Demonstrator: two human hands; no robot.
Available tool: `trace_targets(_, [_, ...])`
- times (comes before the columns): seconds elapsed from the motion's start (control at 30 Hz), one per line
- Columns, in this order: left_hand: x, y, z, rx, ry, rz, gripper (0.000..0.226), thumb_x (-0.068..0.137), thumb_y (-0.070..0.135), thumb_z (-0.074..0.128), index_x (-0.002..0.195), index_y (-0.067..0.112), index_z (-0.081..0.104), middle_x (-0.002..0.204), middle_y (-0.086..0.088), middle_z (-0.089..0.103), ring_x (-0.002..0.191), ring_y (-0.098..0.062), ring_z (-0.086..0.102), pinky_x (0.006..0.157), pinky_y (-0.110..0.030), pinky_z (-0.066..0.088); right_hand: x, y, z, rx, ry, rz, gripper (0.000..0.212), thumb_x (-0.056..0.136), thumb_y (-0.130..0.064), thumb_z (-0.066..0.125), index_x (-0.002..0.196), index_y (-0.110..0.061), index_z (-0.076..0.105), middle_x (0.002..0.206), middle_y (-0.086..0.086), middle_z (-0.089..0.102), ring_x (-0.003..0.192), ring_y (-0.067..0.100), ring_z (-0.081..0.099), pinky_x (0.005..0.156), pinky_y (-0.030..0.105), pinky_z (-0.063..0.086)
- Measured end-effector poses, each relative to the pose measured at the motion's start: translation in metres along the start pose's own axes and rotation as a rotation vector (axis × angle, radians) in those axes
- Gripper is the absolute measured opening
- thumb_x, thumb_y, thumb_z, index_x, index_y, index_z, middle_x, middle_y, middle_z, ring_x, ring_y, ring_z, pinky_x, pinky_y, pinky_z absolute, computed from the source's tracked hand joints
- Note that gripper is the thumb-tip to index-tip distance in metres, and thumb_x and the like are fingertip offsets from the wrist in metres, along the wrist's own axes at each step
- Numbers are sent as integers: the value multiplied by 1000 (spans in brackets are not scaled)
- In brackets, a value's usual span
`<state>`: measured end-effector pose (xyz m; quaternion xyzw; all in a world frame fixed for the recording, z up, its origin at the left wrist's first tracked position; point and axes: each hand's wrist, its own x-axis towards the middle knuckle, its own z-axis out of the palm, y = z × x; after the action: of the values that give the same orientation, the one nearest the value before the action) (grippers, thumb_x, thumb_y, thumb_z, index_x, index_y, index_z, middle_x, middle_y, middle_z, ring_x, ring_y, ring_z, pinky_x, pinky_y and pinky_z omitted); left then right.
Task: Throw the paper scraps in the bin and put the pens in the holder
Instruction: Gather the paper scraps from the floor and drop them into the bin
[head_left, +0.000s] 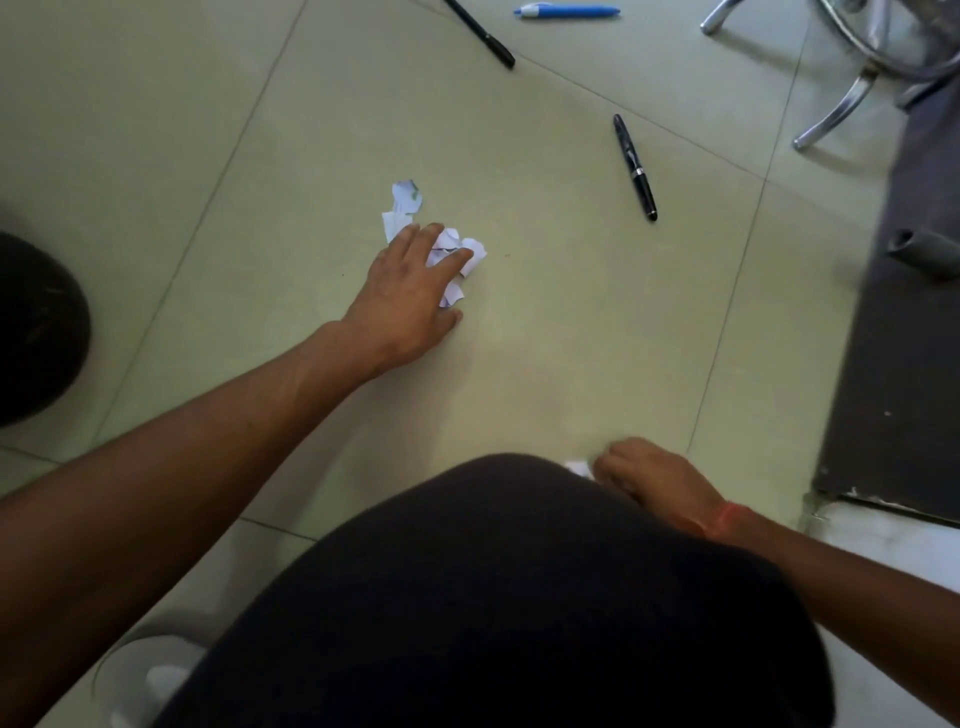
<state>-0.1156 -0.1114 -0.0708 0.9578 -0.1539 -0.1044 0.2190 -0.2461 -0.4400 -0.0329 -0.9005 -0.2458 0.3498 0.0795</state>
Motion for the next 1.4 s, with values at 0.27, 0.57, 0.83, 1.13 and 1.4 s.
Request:
trace_targets(0.27, [-2, 4, -4, -42, 21, -37, 58, 79, 22, 68, 134, 12, 54, 143, -20, 44, 130, -41, 43, 102, -51, 44, 146, -44, -57, 158, 411, 65, 19, 91, -28, 59, 81, -12, 60, 78, 8, 62, 74, 30, 55, 67, 38, 43])
trace_targets(0.57, [-13, -17, -19, -180, 127, -156, 66, 79, 21, 71, 141, 12, 48, 146, -19, 41, 134, -39, 38, 107, -44, 37, 191, -65, -87, 283, 495, -9, 32, 79, -25, 72, 107, -12, 63, 95, 9, 62, 82, 27, 59, 76, 39, 51])
trace_targets(0.83, [2, -29, -25, -5, -101, -238, 76, 80, 34, 74, 148, 23, 40, 156, -16, 28, 138, -39, 28, 109, -48, 37, 225, -63, -105, 242, 381, -16, 74, 71, -20, 79, 139, -15, 49, 133, 16, 47, 113, 36, 53, 96, 36, 44])
trace_targets(1.13, [9, -25, -21, -131, -19, -229, 27, 90, 14, 58, 112, 10, 72, 138, -17, 49, 117, -37, 56, 88, -29, 40, 234, -83, -102, 337, 458, -26, 21, 86, -17, 64, 104, -12, 73, 102, 14, 59, 81, 20, 52, 70, 25, 35])
trace_targets(1.4, [9, -17, -22, -202, 69, -274, 20, 91, 11, 58, 96, 3, 75, 112, -8, 61, 106, -28, 61, 77, -20, 31, 233, -89, -106, 283, 431, -16, 19, 80, -14, 66, 94, -10, 76, 90, 18, 66, 84, 35, 62, 74, 40, 49])
